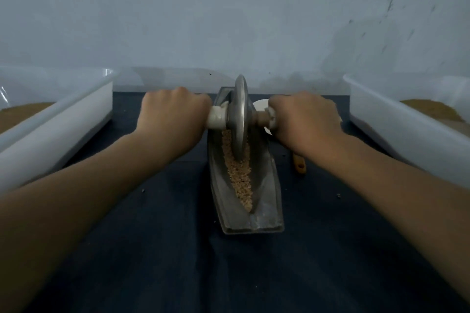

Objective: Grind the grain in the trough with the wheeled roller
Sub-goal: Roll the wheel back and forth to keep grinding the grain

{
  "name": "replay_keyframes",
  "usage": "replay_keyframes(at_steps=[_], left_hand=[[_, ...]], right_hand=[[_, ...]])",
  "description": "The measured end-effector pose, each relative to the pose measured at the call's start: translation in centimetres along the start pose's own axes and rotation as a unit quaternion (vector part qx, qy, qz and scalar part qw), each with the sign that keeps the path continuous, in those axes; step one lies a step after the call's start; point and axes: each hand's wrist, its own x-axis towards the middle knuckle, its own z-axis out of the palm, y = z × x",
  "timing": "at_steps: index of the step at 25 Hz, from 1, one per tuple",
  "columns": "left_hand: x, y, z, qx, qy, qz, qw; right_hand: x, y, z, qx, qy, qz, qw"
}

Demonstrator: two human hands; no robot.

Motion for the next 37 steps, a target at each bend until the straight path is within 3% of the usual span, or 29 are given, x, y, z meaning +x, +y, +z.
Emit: replay_keyframes(at_steps=[5, 9, 14, 17, 21, 25, 30, 34, 37], left_hand=[[-5.1, -1.9, -2.8, -0.020, 0.075, 0.060, 0.995], [-1.4, -0.4, 0.7, 0.028, 0.026, 0.013, 0.999], [2.9, -0.1, 2.6, -0.031, 0.001, -0.044, 0.999], [-1.2, -0.4, 0.8, -0.007, 0.047, 0.008, 0.999], [-4.9, -2.1, -1.8, -0.005, 0.072, 0.068, 0.995], [-2.0, -0.6, 0.7, 0.008, 0.037, 0.010, 0.999], [2.5, -0.1, 2.7, -0.063, 0.000, -0.062, 0.996], [-3.0, -0.8, 0.0, -0.027, 0.081, 0.033, 0.996], [-4.7, -1.6, -1.9, -0.035, 0.063, 0.058, 0.996]], right_hand=[[-6.3, 1.4, -3.2, 0.017, 0.087, -0.083, 0.993], [-2.0, 0.2, -0.4, -0.038, 0.008, -0.008, 0.999], [3.8, -0.7, 0.5, -0.020, -0.016, 0.027, 0.999], [-0.5, 0.1, -1.1, -0.010, -0.029, -0.026, 0.999], [-5.7, 1.2, -3.5, 0.027, 0.039, -0.066, 0.997], [-1.5, 0.3, -0.3, -0.035, 0.027, -0.018, 0.999], [4.0, -0.6, 0.7, -0.036, 0.014, 0.014, 0.999], [-2.5, 0.3, -1.5, -0.005, 0.031, -0.051, 0.998], [-5.8, 1.4, -3.1, 0.015, 0.071, -0.082, 0.994]])
